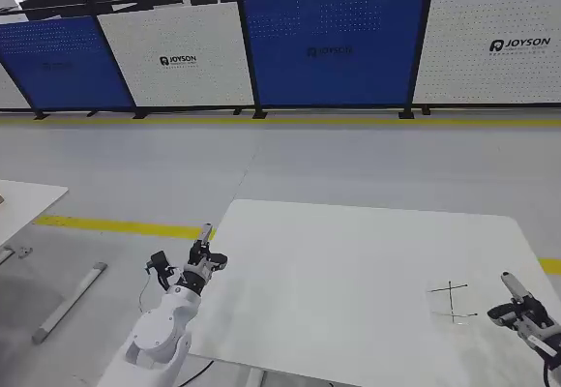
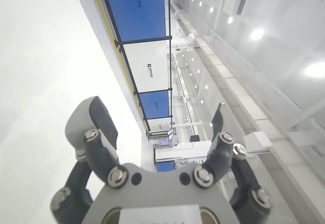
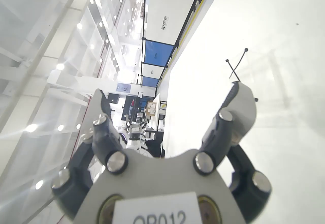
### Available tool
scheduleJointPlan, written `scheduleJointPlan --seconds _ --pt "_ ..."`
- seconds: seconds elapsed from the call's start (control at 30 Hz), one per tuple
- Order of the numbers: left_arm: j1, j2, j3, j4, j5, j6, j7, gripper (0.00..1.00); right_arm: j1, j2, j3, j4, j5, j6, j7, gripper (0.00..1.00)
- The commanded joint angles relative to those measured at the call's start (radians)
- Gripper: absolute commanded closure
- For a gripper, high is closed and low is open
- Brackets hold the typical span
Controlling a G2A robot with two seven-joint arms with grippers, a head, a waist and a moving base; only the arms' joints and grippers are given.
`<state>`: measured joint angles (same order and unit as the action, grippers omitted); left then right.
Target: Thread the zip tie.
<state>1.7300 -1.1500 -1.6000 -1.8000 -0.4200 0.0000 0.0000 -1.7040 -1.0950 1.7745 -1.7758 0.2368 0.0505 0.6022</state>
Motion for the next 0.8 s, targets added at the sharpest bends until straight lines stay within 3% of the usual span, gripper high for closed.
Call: scheduleJointPlan --seconds 0.0,0.33,0.4,0.43,0.53,0.77 --pt "0.000 0.000 0.000 0.000 0.000 0.000 0.000 0.00 -0.001 0.000 -0.001 -0.001 0.000 -0.001 -0.008 0.00" --pt "0.000 0.000 0.000 0.000 0.000 0.000 0.000 0.00 -0.001 0.000 -0.001 -0.001 0.000 -0.001 -0.008 0.00" --pt "0.000 0.000 0.000 0.000 0.000 0.000 0.000 0.00 0.008 0.004 0.004 0.015 -0.009 0.023 0.039 0.00" --pt "0.000 0.000 0.000 0.000 0.000 0.000 0.000 0.00 0.036 0.012 0.025 0.038 -0.024 0.047 0.099 0.00" --pt "0.000 0.000 0.000 0.000 0.000 0.000 0.000 0.00 0.085 0.030 0.055 0.095 -0.046 0.044 0.275 0.00" --pt "0.000 0.000 0.000 0.000 0.000 0.000 0.000 0.00 0.244 0.077 0.071 0.218 -0.168 -0.007 0.657 0.00"
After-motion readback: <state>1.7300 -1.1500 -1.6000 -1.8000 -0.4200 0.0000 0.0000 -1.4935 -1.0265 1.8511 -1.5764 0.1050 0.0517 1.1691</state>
